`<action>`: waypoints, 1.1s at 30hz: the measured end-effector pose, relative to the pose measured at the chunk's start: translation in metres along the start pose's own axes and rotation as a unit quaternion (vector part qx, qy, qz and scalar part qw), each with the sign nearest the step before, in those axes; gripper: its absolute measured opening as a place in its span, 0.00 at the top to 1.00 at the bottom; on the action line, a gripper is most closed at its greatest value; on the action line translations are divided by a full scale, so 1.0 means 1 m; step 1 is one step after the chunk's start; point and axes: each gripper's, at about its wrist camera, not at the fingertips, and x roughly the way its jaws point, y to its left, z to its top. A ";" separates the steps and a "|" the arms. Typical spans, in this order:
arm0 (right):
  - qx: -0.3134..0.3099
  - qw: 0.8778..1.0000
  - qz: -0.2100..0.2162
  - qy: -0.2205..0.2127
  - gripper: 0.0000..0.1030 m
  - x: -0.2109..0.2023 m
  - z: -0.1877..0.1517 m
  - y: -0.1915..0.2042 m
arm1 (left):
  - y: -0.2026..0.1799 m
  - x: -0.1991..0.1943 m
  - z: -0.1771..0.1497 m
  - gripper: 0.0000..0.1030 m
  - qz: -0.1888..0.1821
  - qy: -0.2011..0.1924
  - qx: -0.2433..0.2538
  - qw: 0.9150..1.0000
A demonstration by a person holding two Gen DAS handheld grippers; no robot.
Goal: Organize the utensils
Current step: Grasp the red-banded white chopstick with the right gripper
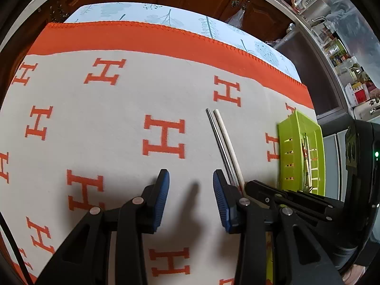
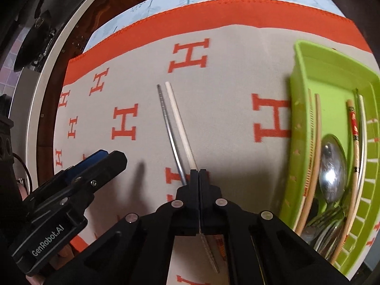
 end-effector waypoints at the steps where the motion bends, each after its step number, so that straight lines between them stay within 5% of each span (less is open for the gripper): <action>1: -0.004 1.000 -0.005 0.000 1.00 0.000 -0.001 0.000 | -0.001 0.000 0.000 0.65 0.000 0.000 0.000 1.000; 18: -0.092 0.995 -0.031 0.008 0.94 0.001 -0.016 0.026 | 0.001 0.006 0.000 0.64 -0.006 0.011 -0.013 1.000; 21: -0.101 0.994 -0.048 0.002 0.83 0.001 -0.015 0.026 | 0.002 0.007 0.000 0.64 -0.007 0.014 -0.014 1.000; 23: -0.106 0.993 -0.054 0.002 0.64 0.004 -0.014 0.026 | 0.002 0.006 0.000 0.64 -0.008 0.014 -0.015 1.000; 28: -0.131 0.988 -0.080 -0.010 0.63 0.008 -0.013 0.039 | 0.006 0.005 0.000 0.63 -0.008 0.014 -0.019 1.000; 33: -0.117 0.993 -0.030 0.008 0.65 0.001 -0.011 0.032 | 0.008 0.002 0.001 0.63 -0.005 0.011 -0.020 1.000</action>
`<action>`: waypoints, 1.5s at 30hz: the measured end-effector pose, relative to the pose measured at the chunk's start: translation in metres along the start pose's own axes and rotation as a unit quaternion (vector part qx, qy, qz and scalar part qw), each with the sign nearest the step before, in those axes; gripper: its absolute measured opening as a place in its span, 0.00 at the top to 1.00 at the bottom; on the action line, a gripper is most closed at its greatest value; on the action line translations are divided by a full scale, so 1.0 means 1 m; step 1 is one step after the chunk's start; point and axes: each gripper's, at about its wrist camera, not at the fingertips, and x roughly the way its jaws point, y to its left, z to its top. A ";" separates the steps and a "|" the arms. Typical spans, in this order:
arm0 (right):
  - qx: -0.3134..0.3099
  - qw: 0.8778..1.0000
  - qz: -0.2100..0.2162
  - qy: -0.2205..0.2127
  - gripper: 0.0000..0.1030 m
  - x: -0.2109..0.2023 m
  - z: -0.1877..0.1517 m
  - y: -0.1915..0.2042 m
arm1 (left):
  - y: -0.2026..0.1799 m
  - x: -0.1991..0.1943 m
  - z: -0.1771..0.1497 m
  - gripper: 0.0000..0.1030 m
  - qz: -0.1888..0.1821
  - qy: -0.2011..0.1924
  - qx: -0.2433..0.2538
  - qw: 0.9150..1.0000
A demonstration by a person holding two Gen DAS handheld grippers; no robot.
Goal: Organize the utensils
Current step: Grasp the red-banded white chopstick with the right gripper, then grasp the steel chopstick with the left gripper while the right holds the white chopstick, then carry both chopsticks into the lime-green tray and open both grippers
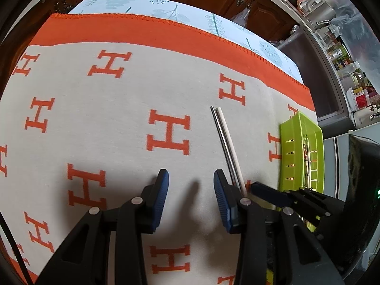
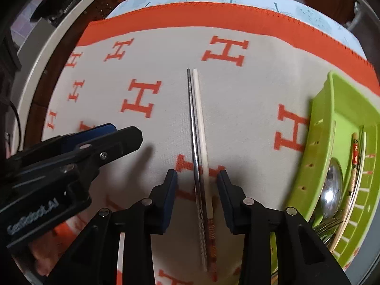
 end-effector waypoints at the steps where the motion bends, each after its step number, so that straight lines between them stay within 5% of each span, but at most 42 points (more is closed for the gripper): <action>1: 0.001 1.000 -0.002 -0.004 0.65 -0.002 0.000 -0.001 | 0.000 0.000 0.000 0.63 0.000 -0.001 -0.001 1.000; 8: -0.002 1.000 -0.009 0.004 0.84 -0.008 -0.004 -0.016 | 0.001 0.001 0.001 0.63 -0.001 0.003 0.000 1.000; 17: -0.022 0.999 -0.023 0.016 0.88 0.004 -0.008 -0.002 | 0.003 0.002 0.000 0.63 0.001 0.005 -0.002 1.000; 26: -0.057 0.995 -0.082 -0.005 0.94 0.005 -0.011 0.011 | 0.003 0.005 -0.002 0.62 -0.003 0.009 -0.005 1.000; 35: 0.080 0.996 0.021 -0.045 0.95 -0.031 -0.017 -0.035 | -0.014 0.015 -0.006 0.61 -0.017 0.035 -0.003 0.999; 45: 0.124 0.985 0.067 -0.097 0.95 -0.086 -0.051 -0.067 | -0.060 0.038 -0.017 0.58 -0.013 0.071 0.019 0.997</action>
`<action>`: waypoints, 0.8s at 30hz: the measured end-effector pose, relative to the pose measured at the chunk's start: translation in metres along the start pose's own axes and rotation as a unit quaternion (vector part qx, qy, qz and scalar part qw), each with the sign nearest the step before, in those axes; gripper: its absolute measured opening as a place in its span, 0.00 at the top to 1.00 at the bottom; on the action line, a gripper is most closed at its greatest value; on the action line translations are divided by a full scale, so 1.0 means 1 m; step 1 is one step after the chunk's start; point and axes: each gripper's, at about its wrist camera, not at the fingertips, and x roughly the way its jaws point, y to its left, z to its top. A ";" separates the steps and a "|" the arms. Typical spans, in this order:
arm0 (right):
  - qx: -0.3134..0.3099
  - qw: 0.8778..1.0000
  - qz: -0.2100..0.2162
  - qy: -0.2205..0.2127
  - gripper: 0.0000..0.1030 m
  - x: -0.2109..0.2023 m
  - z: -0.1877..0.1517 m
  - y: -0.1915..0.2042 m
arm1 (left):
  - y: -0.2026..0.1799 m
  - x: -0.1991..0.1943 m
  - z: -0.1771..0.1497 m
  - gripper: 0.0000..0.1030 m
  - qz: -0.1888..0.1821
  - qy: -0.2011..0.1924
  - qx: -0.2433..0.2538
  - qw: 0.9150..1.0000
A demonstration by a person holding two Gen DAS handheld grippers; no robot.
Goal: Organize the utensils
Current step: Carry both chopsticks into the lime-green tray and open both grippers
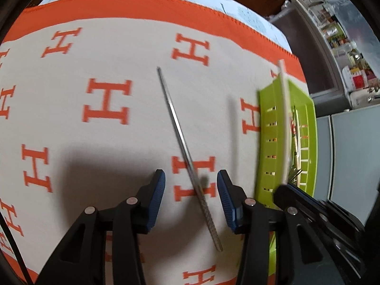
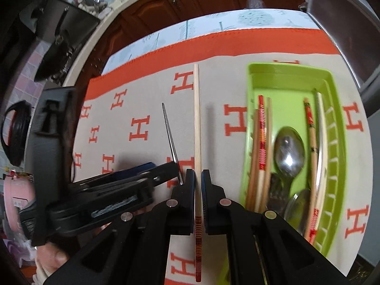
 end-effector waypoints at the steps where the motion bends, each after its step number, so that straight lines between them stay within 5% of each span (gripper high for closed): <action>1: 0.003 1.000 0.004 -0.005 0.95 -0.007 -0.004 -0.004 | -0.005 0.005 -0.002 0.58 0.006 0.003 0.006 1.000; 5: 0.007 1.000 0.011 -0.026 0.95 -0.030 -0.020 -0.015 | -0.025 0.009 -0.007 0.58 0.054 -0.018 0.047 0.997; 7: 0.009 0.999 0.015 -0.032 0.95 -0.035 -0.028 -0.014 | -0.032 0.010 -0.010 0.75 0.083 -0.038 0.069 0.993; 8: 0.011 0.999 0.017 -0.035 0.95 -0.039 -0.033 -0.015 | -0.033 0.010 -0.011 0.91 0.092 -0.044 0.074 0.992; 16: 0.034 0.997 0.048 -0.056 0.95 -0.068 -0.057 -0.036 | -0.006 0.003 -0.010 0.97 0.013 -0.040 0.016 0.999; 24: 0.072 0.993 0.046 -0.081 0.95 -0.089 -0.069 -0.069 | -0.006 -0.013 -0.030 0.97 -0.051 -0.020 0.015 0.998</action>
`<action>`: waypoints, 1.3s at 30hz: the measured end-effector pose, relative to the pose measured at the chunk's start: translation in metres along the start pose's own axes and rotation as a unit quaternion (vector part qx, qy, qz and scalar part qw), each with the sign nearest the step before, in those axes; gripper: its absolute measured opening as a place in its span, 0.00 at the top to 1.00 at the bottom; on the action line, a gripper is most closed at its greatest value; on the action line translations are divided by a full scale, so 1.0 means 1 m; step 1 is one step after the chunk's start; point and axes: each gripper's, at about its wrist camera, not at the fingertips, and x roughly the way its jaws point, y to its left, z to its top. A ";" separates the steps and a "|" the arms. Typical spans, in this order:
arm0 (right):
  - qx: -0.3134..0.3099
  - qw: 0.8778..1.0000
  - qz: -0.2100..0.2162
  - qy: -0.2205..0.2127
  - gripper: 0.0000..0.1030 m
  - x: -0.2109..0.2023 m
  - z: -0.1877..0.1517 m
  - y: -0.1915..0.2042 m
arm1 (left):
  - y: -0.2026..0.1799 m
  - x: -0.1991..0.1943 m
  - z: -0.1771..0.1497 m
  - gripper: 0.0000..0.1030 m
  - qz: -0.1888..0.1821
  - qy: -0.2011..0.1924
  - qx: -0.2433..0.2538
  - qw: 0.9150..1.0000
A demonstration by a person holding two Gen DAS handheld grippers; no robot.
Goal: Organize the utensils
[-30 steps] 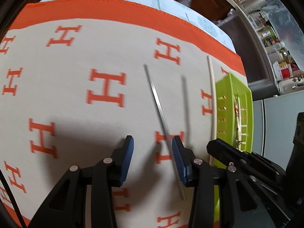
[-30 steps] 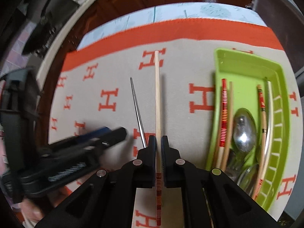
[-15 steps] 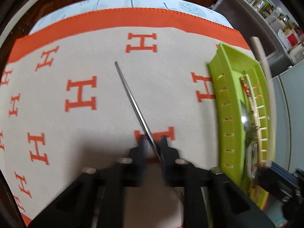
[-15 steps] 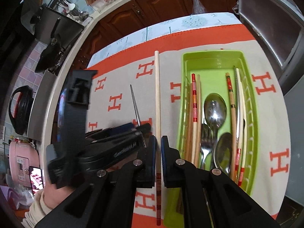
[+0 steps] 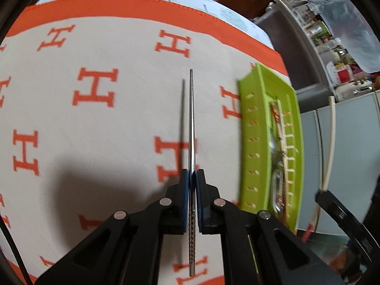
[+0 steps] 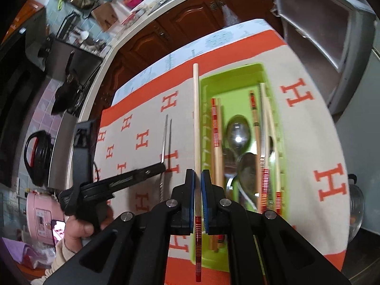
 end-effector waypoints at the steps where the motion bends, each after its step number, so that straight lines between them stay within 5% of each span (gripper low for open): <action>1: 0.005 1.000 -0.003 -0.002 0.95 -0.003 -0.001 -0.006 | -0.002 -0.001 -0.002 0.97 -0.008 0.003 0.000 1.000; 14: 0.012 0.996 -0.087 -0.002 0.95 0.011 0.005 -0.046 | -0.060 -0.036 -0.006 0.97 -0.092 -0.005 0.038 0.995; 21: -0.041 0.985 -0.166 0.004 0.92 0.034 0.018 -0.037 | -0.102 -0.027 -0.003 0.97 -0.078 -0.007 0.067 0.995; 24: -0.037 0.989 -0.140 -0.006 0.73 0.029 0.016 -0.033 | -0.109 -0.018 -0.003 0.97 -0.060 -0.005 0.072 0.996; 28: -0.030 0.988 -0.150 -0.032 0.72 0.014 0.012 -0.029 | -0.107 -0.007 -0.008 0.94 -0.041 0.010 0.074 0.996; 35: -0.009 0.986 -0.150 -0.073 0.72 -0.024 -0.002 -0.027 | -0.109 -0.011 -0.027 0.46 -0.001 -0.009 0.104 0.994; 39: -0.010 0.986 -0.142 -0.083 0.71 -0.037 -0.017 -0.021 | -0.107 -0.033 -0.045 0.29 0.026 -0.047 0.134 0.990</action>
